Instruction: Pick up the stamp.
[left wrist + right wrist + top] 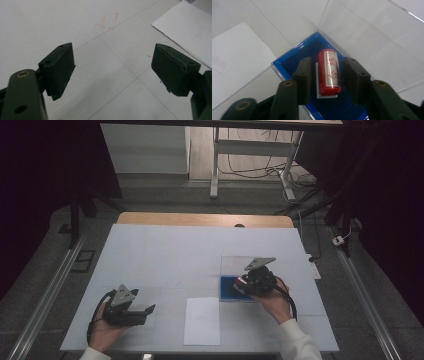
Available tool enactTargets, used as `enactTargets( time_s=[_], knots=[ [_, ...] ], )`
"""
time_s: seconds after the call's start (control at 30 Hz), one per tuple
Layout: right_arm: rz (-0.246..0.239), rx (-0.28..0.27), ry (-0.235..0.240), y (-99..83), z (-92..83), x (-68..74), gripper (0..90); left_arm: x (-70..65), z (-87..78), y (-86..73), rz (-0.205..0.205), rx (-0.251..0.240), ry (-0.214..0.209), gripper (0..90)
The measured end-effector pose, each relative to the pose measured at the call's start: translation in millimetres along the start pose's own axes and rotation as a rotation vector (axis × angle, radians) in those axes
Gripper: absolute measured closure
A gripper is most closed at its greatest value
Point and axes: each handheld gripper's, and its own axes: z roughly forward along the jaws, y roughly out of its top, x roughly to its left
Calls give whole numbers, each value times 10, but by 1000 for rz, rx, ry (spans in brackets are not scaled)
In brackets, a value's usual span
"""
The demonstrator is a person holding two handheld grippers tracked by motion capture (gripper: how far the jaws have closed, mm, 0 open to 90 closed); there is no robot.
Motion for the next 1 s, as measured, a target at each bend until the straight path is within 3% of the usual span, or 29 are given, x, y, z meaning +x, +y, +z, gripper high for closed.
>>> enactTargets(
  time_s=[0.1, 1.0],
  knots=[
    [-6, 3, 0, -2, 12, -7, 690, 2, 2, 0, 1, 2, -3, 192],
    [-4, 20, -21, 23, 14, 17, 705, 1, 15, -7, -2, 11, -3, 195]
  ],
)
